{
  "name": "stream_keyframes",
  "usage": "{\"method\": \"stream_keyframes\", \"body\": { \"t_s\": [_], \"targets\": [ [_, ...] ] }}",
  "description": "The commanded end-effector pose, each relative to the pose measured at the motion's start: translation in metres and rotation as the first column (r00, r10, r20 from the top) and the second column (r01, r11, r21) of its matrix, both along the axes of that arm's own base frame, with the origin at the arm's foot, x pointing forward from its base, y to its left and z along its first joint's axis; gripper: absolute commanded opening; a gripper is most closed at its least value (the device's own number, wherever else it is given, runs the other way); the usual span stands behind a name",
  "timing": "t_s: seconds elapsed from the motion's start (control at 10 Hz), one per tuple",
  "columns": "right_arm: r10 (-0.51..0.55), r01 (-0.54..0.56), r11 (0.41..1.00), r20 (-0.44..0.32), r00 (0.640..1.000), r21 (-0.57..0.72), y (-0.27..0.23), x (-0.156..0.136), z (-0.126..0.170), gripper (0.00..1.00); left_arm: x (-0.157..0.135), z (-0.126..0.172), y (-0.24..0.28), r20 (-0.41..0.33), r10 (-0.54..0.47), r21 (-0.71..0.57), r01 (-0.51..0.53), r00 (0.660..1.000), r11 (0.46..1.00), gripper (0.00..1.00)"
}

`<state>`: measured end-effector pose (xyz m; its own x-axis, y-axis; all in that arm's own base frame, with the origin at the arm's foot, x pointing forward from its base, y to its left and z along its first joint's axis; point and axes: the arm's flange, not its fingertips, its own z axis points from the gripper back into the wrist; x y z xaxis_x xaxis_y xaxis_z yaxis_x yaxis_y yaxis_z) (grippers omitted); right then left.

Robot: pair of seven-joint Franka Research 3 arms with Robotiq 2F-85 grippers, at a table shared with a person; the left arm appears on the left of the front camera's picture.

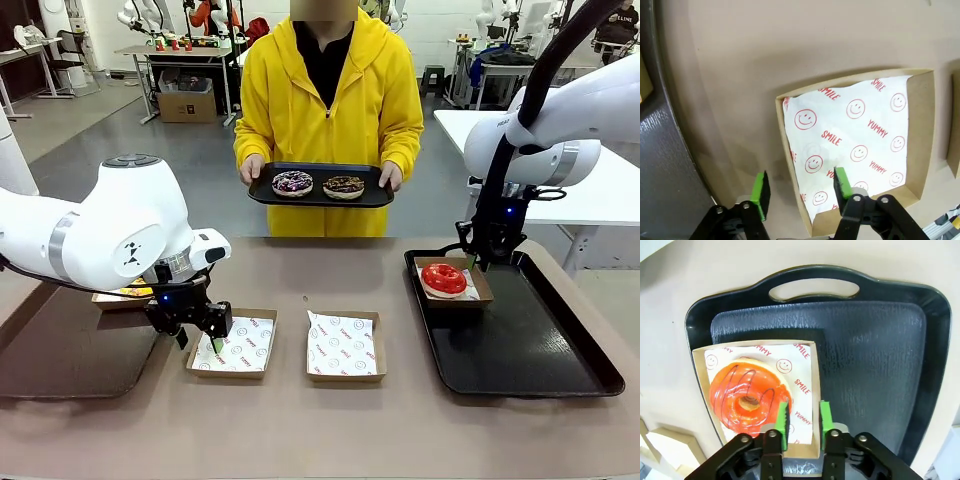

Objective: Individually package the donuts and arrange them on the tray.
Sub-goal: Place the picked Paper togo box on the Handle tray while simultaneously picking up another Paper togo box from the table with the other hand.

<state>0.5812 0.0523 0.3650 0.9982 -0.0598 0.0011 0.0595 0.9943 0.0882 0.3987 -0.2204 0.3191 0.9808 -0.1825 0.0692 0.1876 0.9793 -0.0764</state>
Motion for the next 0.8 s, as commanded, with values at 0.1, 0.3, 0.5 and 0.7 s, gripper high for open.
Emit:
{"method": "stream_keyframes", "body": {
  "t_s": [0.1, 0.3, 0.5, 0.7],
  "targets": [
    [-0.005, 0.005, 1.000, 0.002, 1.000, -0.017, 0.0004, 0.0006, -0.0026, 1.00, -0.0014, 0.0085, -0.0022, 0.020, 0.022, -0.041, -0.021, 1.000, 0.999, 0.00],
    [-0.006, 0.006, 1.000, -0.004, 1.000, -0.012, -0.0007, 0.0008, -0.0029, 1.00, -0.0011, 0.0083, -0.0029, 0.012, 0.026, -0.038, -0.025, 1.000, 0.999, 0.00],
    [-0.006, 0.006, 1.000, -0.015, 1.000, -0.003, -0.0023, 0.0009, -0.0045, 1.00, 0.0001, 0.0054, -0.0020, 0.000, 0.032, -0.033, -0.032, 1.000, 0.999, 0.00],
    [-0.004, 0.004, 1.000, -0.014, 1.000, 0.001, -0.0021, 0.0005, -0.0045, 1.00, -0.0003, 0.0058, -0.0029, -0.001, 0.034, -0.032, -0.034, 0.999, 0.999, 0.00]
  ]
}}
